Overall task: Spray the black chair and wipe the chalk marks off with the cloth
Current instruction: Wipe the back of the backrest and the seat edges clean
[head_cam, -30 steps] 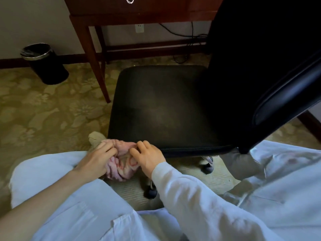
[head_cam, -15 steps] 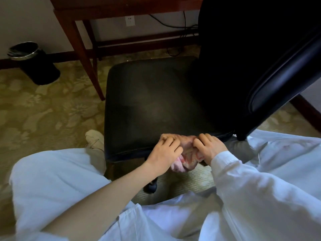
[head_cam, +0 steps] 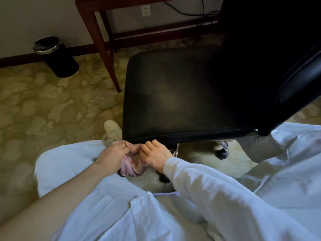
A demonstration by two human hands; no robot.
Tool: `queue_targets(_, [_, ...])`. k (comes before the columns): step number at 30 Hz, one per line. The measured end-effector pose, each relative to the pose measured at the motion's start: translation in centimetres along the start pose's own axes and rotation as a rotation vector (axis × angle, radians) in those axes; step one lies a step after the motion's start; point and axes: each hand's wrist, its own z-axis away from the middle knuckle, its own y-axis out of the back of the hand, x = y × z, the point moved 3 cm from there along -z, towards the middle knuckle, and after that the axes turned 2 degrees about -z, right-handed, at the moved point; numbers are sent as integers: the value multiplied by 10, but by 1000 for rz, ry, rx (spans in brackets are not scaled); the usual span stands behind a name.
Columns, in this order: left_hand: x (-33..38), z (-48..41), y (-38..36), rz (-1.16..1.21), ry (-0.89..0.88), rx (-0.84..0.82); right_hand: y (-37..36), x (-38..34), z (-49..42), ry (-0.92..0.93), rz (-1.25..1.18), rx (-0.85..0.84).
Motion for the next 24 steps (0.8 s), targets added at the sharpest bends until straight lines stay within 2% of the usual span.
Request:
queue_targets(4, [9, -4, -5, 13, 79, -18, 10, 7, 9, 14, 95, -95])
queue_targets(6, [23, -12, -9, 9, 1, 11, 5, 20, 28, 24, 108, -162])
queue_targets(9, [53, -30, -21, 9, -185, 36, 6, 46, 59, -56, 154, -155])
queue_targets(13, [129, -62, -14, -9, -399, 58, 4, 94, 121, -175, 202, -222])
queue_targets(16, [182, -87, -3, -5, -494, 115, 0, 124, 165, -292, 156, -293])
queue_targets(19, [199, -98, -1, 28, -522, 107, 6, 136, 179, -423, 161, -374])
queue_targets(21, [190, -93, 0, 31, -516, 134, 7, 129, 173, -431, 137, -351])
queue_targets(24, [152, -71, 1, 62, -512, 206, 8, 104, 142, -299, 42, -152])
